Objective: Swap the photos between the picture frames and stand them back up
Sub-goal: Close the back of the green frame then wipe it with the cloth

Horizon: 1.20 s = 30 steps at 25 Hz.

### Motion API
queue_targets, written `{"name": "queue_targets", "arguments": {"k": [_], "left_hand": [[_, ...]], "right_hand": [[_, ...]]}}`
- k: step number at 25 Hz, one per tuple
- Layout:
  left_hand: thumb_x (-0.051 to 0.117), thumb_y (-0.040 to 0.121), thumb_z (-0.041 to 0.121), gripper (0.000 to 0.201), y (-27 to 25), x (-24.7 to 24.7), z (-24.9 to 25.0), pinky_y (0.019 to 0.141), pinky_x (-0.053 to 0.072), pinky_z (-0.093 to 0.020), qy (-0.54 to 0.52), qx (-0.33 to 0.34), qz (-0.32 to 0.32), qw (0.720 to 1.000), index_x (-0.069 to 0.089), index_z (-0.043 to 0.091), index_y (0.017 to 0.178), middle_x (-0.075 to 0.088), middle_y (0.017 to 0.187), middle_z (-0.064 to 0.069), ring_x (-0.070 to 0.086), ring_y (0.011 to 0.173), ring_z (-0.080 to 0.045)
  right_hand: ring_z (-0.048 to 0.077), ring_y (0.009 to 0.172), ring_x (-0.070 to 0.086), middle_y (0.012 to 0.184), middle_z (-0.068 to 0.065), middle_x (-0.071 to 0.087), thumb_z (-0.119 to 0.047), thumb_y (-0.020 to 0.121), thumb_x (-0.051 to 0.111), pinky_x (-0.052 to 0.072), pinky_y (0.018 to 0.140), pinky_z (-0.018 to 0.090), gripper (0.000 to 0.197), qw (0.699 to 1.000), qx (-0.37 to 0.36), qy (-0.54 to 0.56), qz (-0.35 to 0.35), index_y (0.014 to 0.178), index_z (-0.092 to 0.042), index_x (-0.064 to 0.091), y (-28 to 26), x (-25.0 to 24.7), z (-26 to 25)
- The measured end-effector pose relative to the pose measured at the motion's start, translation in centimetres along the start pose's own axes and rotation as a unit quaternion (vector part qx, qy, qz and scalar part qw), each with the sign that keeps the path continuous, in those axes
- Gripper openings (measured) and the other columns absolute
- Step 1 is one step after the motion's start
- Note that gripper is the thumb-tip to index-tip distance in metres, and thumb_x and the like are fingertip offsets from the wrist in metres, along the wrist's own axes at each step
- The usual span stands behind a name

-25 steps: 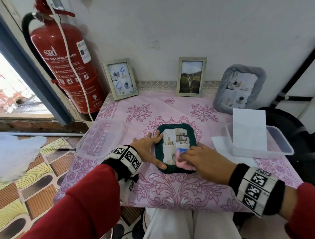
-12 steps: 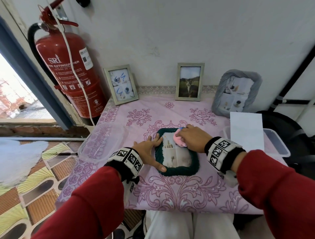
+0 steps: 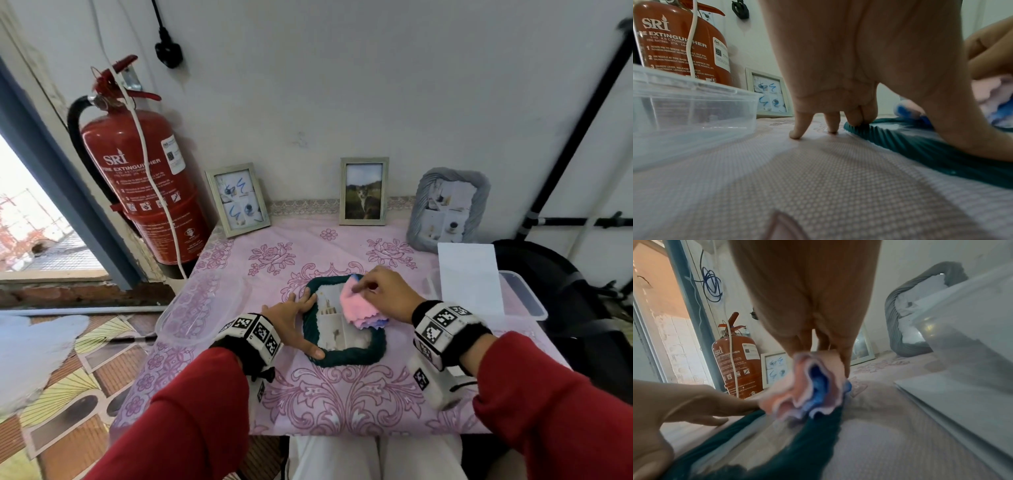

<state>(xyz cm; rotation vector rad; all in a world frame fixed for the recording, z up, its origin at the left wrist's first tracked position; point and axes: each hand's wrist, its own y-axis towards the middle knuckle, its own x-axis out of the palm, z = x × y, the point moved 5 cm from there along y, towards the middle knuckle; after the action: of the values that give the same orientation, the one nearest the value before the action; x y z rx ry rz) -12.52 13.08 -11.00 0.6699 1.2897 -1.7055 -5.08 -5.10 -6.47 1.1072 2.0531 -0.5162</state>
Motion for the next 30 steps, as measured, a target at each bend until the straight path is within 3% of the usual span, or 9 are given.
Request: {"name": "queue_targets", "arguments": {"k": [3,7,10,14,17,19,22,27,30], "left_hand": [[0.075,0.063,0.06,0.121,0.1,0.2,-0.1,0.115,0.006,-0.061,0.003,-0.001,-0.002,1.0,-0.005,0.029,0.149,-0.013,0.157,0.01,-0.014,0.145,-0.018],[0.061,0.035,0.079,0.14,0.3,0.4,-0.4,0.115,0.005,-0.06,-0.012,0.006,-0.009,1.0,-0.005,0.03,0.149,-0.013,0.157,0.011,-0.014,0.145,-0.018],[0.057,0.032,0.081,0.142,0.6,0.5,-0.7,0.115,0.004,-0.06,-0.014,0.012,-0.005,1.0,-0.005,0.03,0.149,-0.013,0.157,0.011,-0.014,0.145,-0.018],[0.067,0.047,0.071,0.131,0.8,0.6,-0.9,0.115,0.003,-0.061,-0.016,0.015,-0.003,1.0,-0.004,0.03,0.149,-0.013,0.157,0.01,-0.015,0.145,-0.018],[0.071,0.056,0.066,0.125,0.8,0.6,-0.9,0.114,0.003,-0.062,-0.007,0.013,0.0,1.0,-0.004,0.029,0.149,-0.013,0.157,0.01,-0.014,0.145,-0.018],[0.072,0.06,0.064,0.123,0.8,0.6,-1.0,0.114,0.002,-0.062,0.0,0.012,0.002,1.0,-0.004,0.029,0.149,-0.013,0.157,0.01,-0.015,0.145,-0.018],[0.072,0.057,0.065,0.125,0.8,0.6,-0.9,0.114,0.001,-0.062,-0.008,0.013,-0.002,1.0,-0.005,0.029,0.149,-0.014,0.157,0.01,-0.016,0.145,-0.018],[0.069,0.05,0.068,0.13,0.9,0.6,-0.9,0.114,0.003,-0.061,-0.013,0.012,-0.002,1.0,-0.008,0.032,0.148,-0.013,0.157,0.009,-0.014,0.145,-0.019],[0.074,0.058,0.063,0.126,0.9,0.6,-0.9,0.114,0.003,-0.062,-0.012,0.014,-0.001,1.0,-0.008,0.031,0.148,-0.013,0.157,0.009,-0.015,0.145,-0.019]], "right_hand": [[0.029,0.111,0.046,0.116,0.013,0.043,-0.02,0.078,0.069,0.042,0.096,0.036,0.043,0.992,0.079,-0.059,0.083,0.114,-0.007,0.049,-0.5,-0.1,1.5],[0.033,0.115,0.051,0.126,0.019,0.049,-0.04,0.08,0.066,0.045,0.089,0.032,0.069,0.975,0.217,-0.003,0.033,0.127,0.0,0.035,-0.6,1.1,3.7],[0.029,0.11,0.055,0.124,0.017,0.055,-0.028,0.08,0.069,0.043,0.084,0.027,0.06,0.981,0.172,0.068,0.055,0.126,-0.003,0.04,-0.5,1.3,3.2],[0.032,0.097,0.057,0.108,0.016,0.059,0.0,0.073,0.063,0.048,0.083,0.034,0.066,0.983,0.064,0.144,0.093,0.13,-0.021,0.038,-0.5,0.5,1.1],[0.029,0.103,0.055,0.113,0.011,0.054,-0.001,0.077,0.067,0.05,0.091,0.038,0.069,0.97,0.044,0.231,0.066,0.134,-0.027,0.038,-0.6,0.8,0.4],[0.027,0.112,0.051,0.124,0.01,0.051,-0.009,0.077,0.071,0.045,0.099,0.04,0.066,0.98,0.048,0.188,0.033,0.134,-0.021,0.04,-0.8,1.6,0.6],[0.026,0.122,0.044,0.132,0.013,0.045,-0.012,0.078,0.071,0.033,0.101,0.026,0.066,0.998,0.034,0.048,0.001,0.136,-0.016,0.041,-1.0,3.0,0.8],[0.027,0.126,0.046,0.136,0.011,0.048,0.002,0.078,0.066,0.036,0.109,0.04,0.064,0.982,-0.006,0.186,-0.008,0.136,-0.013,0.044,-0.6,2.8,-0.2],[0.028,0.13,0.031,0.138,0.012,0.033,-0.016,0.076,0.074,0.028,0.111,0.034,0.072,1.0,0.01,0.015,-0.016,0.139,-0.019,0.039,-0.5,3.4,0.6]]}}
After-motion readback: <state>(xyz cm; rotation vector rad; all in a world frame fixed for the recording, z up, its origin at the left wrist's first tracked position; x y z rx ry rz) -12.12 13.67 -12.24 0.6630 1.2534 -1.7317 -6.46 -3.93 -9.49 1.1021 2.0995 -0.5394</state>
